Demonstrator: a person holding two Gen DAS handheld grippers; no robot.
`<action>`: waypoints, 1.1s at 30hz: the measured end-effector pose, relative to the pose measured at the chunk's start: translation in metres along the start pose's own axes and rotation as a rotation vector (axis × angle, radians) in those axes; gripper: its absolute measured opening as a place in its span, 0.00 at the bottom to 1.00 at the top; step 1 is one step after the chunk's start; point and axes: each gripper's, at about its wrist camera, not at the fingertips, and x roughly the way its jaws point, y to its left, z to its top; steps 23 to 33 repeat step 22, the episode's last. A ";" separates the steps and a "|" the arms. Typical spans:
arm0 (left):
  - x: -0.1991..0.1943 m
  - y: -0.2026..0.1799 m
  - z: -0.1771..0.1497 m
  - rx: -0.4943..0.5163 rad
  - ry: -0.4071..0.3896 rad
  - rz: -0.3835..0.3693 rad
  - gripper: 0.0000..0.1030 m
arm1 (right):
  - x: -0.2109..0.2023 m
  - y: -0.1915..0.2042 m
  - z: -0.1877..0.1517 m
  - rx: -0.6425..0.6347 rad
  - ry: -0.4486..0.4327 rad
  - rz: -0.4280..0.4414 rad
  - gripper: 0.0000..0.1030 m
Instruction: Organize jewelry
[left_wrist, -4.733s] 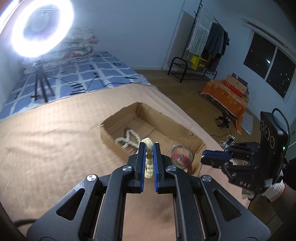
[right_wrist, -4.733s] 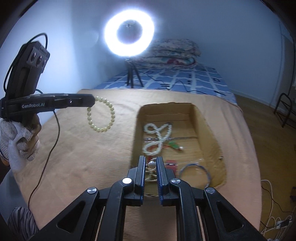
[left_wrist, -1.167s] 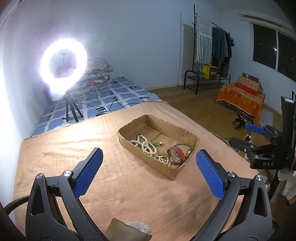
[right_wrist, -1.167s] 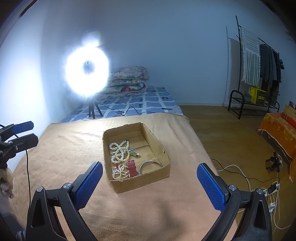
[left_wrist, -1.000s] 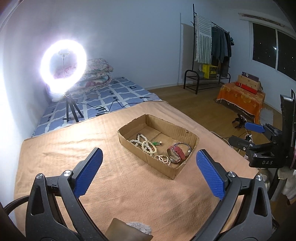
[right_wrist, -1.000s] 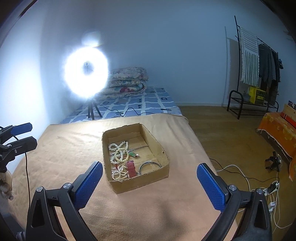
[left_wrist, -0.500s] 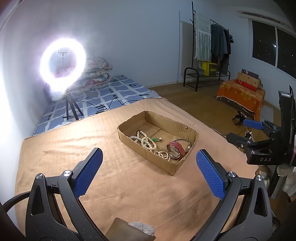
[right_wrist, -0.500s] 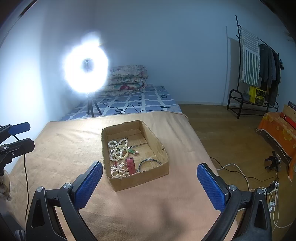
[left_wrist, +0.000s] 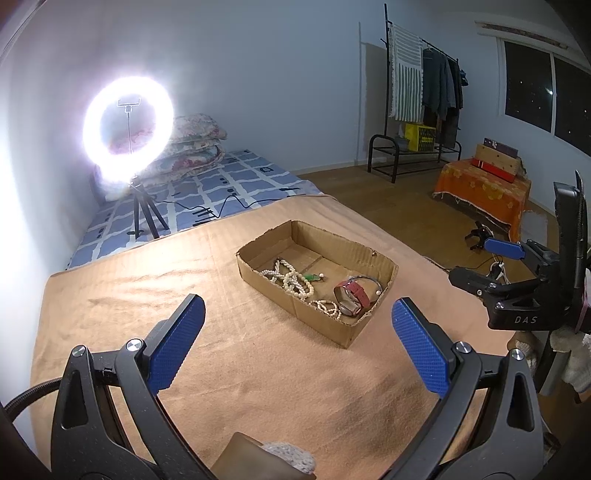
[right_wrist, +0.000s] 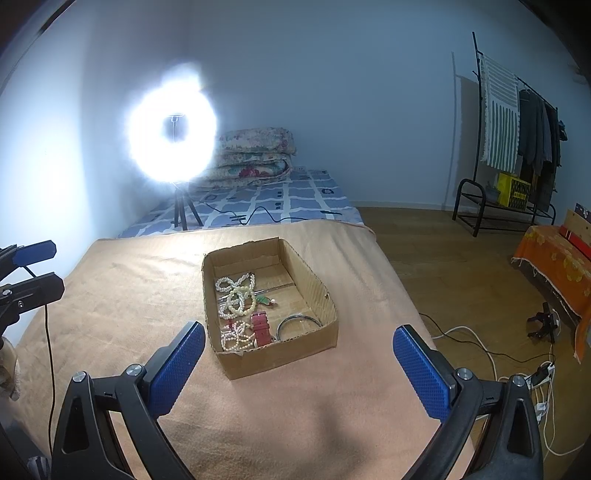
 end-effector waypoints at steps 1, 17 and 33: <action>0.000 0.001 0.000 -0.001 0.000 0.001 1.00 | 0.000 0.000 0.000 -0.001 0.001 0.000 1.00; -0.002 0.002 -0.002 -0.004 -0.014 0.009 1.00 | 0.004 0.003 -0.004 -0.013 0.013 -0.004 1.00; -0.005 0.000 -0.001 0.000 -0.031 0.030 1.00 | 0.004 0.003 -0.005 -0.010 0.018 -0.005 1.00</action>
